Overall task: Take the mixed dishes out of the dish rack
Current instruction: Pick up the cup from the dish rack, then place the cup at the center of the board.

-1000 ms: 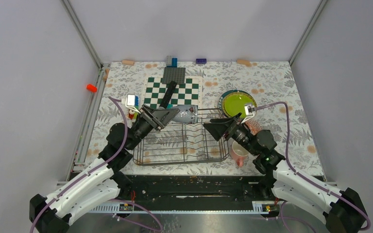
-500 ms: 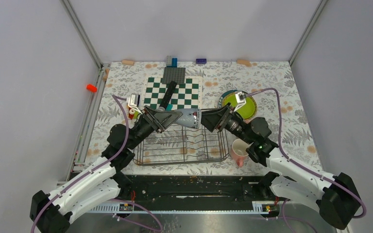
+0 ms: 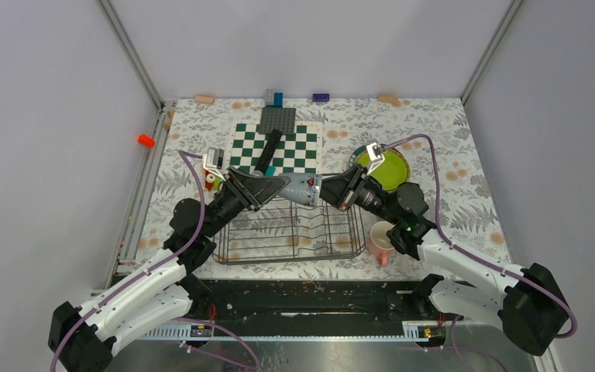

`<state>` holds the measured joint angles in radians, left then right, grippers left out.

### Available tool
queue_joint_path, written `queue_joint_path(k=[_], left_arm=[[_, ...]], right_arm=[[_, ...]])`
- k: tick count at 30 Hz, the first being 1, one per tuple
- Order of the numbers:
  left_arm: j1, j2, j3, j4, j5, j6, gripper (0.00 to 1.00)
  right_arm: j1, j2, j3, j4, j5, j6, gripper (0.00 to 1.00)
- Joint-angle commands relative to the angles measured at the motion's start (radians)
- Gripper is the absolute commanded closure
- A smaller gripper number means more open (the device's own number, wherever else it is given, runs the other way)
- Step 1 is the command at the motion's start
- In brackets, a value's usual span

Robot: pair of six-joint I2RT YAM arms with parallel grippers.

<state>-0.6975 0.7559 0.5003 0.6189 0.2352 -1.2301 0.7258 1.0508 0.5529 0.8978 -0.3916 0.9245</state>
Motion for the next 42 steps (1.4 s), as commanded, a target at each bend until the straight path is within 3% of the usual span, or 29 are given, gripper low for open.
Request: queue_joint_path(k=[1, 4, 7, 8, 15, 20, 25, 28, 31, 36, 42], left_arm=[[0.003, 0.007, 0.004, 0.101, 0.004, 0.01, 0.84], [0.003, 0.006, 0.003, 0.079, -0.02, 0.022, 0.54], [0.003, -0.002, 0.001, 0.022, -0.059, 0.047, 0.07], [0.003, -0.006, 0.001, -0.001, -0.075, 0.056, 0.02], [0.003, -0.058, 0.015, -0.205, -0.2, 0.129, 0.01], [0.003, -0.138, 0.026, -0.38, -0.357, 0.209, 0.01], [0.003, -0.221, 0.006, -0.48, -0.484, 0.294, 0.01], [0.003, -0.234, 0.009, -0.546, -0.543, 0.35, 0.01], [0.003, -0.218, 0.017, -0.6, -0.584, 0.391, 0.01], [0.003, -0.171, 0.042, -0.658, -0.61, 0.437, 0.01], [0.003, -0.127, 0.063, -0.685, -0.606, 0.488, 0.01]], right_arm=[[0.008, -0.037, 0.039, 0.053, -0.042, 0.011, 1.0], [0.008, -0.087, 0.019, 0.004, -0.008, -0.018, 1.0], [0.008, -0.162, 0.014, -0.13, 0.064, -0.079, 1.0], [0.009, -0.19, 0.018, -0.198, 0.096, -0.106, 1.0], [0.006, -0.359, 0.055, -0.564, 0.291, -0.235, 1.0], [0.007, -0.417, 0.163, -0.931, 0.553, -0.329, 1.0], [0.004, -0.363, 0.315, -1.322, 0.874, -0.344, 1.0], [-0.02, -0.321, 0.374, -1.485, 0.972, -0.33, 1.0], [-0.088, -0.3, 0.391, -1.54, 0.915, -0.345, 1.0], [-0.274, -0.21, 0.394, -1.554, 0.65, -0.401, 1.0], [-0.314, -0.066, 0.426, -1.554, 0.58, -0.436, 1.0]])
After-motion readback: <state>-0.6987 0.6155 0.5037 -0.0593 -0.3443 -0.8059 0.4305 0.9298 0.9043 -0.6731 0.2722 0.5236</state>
